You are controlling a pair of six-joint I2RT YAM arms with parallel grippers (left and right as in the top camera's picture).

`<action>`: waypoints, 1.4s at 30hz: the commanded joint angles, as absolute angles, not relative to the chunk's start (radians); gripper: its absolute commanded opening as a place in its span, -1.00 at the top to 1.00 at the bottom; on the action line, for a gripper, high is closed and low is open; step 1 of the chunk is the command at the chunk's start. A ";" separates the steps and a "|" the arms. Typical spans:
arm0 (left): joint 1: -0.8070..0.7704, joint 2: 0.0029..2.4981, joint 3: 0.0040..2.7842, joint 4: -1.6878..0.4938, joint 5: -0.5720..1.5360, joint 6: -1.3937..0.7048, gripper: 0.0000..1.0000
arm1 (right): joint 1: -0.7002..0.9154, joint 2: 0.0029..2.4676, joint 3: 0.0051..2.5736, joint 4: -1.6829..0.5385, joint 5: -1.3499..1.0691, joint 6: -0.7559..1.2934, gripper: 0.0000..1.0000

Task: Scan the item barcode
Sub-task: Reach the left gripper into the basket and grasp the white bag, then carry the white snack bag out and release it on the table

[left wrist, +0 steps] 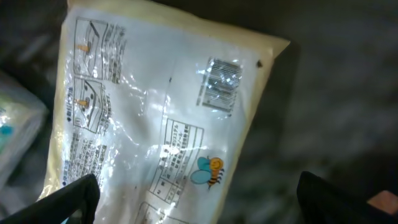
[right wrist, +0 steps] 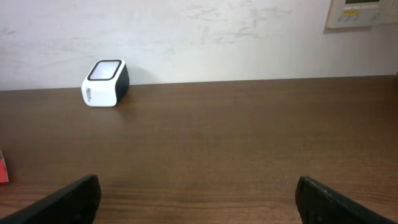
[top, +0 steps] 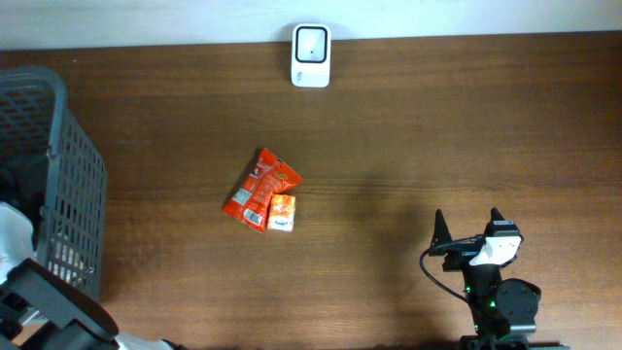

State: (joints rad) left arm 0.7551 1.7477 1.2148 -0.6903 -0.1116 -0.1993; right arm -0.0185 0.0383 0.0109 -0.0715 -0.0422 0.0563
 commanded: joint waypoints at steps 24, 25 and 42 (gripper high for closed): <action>0.762 1.779 1.450 -0.857 -0.083 -0.177 1.00 | -0.012 0.036 0.006 -0.075 -0.047 0.059 -0.97; 0.762 1.748 1.496 -0.883 -0.065 -0.177 1.00 | -0.012 0.036 0.006 -0.075 -0.048 0.060 -0.97; 0.439 1.258 1.727 -1.042 0.147 -0.177 1.00 | -0.012 0.036 0.006 -0.075 -0.047 0.060 -0.97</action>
State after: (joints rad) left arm 0.5682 1.2472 1.7256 -1.0183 0.1589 -0.1761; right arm -0.0185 0.0383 0.0109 -0.0715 -0.0422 0.0559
